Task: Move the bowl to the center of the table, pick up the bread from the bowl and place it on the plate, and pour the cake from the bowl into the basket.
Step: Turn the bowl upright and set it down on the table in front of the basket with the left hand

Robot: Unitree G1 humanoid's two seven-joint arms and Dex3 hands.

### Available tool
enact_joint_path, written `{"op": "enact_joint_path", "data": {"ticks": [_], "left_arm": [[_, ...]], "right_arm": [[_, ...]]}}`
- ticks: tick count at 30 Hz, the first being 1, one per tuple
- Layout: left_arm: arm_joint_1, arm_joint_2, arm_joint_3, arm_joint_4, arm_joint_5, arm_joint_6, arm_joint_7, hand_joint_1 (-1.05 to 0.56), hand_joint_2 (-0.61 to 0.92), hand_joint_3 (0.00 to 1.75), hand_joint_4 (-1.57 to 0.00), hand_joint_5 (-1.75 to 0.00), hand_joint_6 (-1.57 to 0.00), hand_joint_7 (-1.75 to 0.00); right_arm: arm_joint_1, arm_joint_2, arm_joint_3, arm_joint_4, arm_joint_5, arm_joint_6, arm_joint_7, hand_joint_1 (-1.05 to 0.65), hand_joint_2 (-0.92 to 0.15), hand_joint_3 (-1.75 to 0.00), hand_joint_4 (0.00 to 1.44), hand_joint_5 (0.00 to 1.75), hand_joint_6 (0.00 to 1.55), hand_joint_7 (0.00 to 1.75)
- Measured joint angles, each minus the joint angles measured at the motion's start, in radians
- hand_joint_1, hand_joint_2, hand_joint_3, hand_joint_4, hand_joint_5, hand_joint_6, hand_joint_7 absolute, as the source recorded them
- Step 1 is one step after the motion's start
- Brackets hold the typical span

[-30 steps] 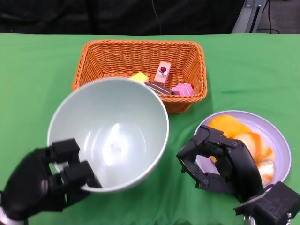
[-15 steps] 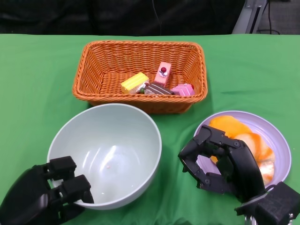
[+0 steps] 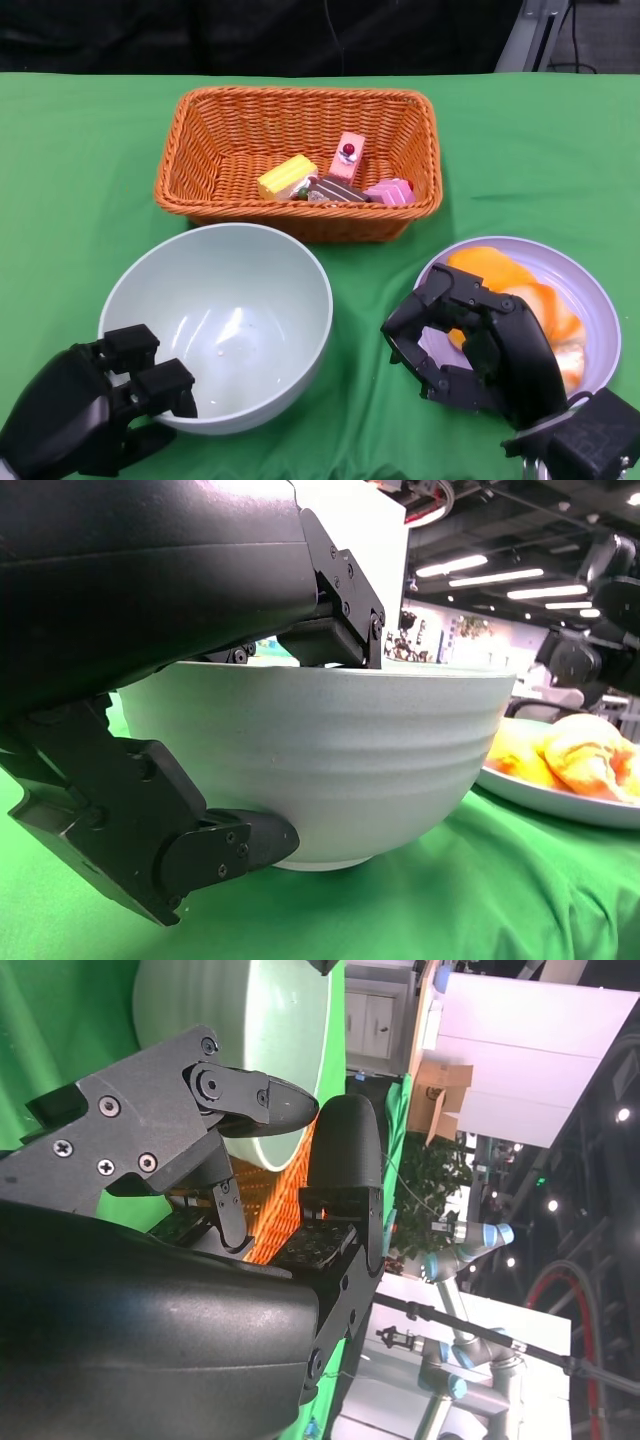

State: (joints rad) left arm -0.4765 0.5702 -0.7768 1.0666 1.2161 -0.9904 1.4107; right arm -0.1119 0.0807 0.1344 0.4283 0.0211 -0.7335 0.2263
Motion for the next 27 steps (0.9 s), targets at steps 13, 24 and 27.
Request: {"op": "enact_joint_path", "data": {"ticks": [13,24,27], "left_arm": [[-0.024,-0.030,-0.025,0.010,-0.043,-0.009,-0.110,0.01,0.71,0.60,-0.67,-1.69,-0.62,-1.55],[-0.038,-0.047,-0.031,0.010,-0.082,-0.009,-0.163,0.03,0.76,0.48,-0.69,-1.66,-0.68,-1.42],[-0.042,-0.063,-0.031,0.009,-0.088,-0.009,-0.165,0.04,0.76,0.46,-0.72,-1.60,-0.72,-1.30]], "right_arm": [[0.006,0.000,0.000,-0.006,-0.001,0.000,-0.005,-0.22,-0.65,-0.69,0.70,1.52,0.70,1.20],[0.007,0.000,0.001,-0.006,-0.001,0.000,-0.011,-0.20,-0.66,-0.67,0.70,1.53,0.70,1.19],[0.007,0.001,0.001,-0.006,0.001,0.000,-0.010,-0.20,-0.65,-0.68,0.70,1.53,0.70,1.20]]}}
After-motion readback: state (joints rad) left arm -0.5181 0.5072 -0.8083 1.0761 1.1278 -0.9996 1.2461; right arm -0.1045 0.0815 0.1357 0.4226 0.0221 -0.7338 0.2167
